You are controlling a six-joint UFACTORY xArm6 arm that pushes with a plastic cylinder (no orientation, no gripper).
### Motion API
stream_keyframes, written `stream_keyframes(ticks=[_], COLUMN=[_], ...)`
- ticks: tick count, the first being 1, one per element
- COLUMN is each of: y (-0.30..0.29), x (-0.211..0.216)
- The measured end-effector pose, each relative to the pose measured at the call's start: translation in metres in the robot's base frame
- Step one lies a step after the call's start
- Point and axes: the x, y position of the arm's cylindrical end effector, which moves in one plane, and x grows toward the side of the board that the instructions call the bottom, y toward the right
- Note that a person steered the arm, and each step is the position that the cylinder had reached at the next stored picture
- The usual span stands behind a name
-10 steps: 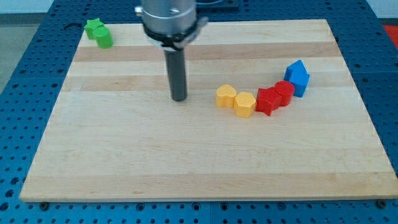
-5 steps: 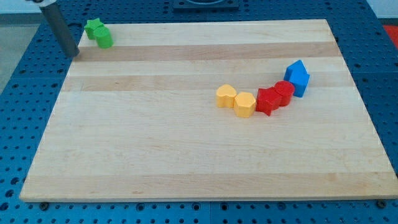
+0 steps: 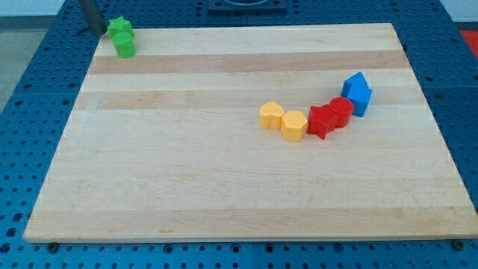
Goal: Push the green star above the yellow heart
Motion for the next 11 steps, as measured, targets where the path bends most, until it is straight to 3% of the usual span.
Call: stream_keyframes(ticks=[1,3,4,5,7,8,11], y=[0.004,0.099,0.141,0.157,0.117,0.142,0.229], x=[-0.003,0.01,0.036,0.047,-0.003,-0.002,0.084])
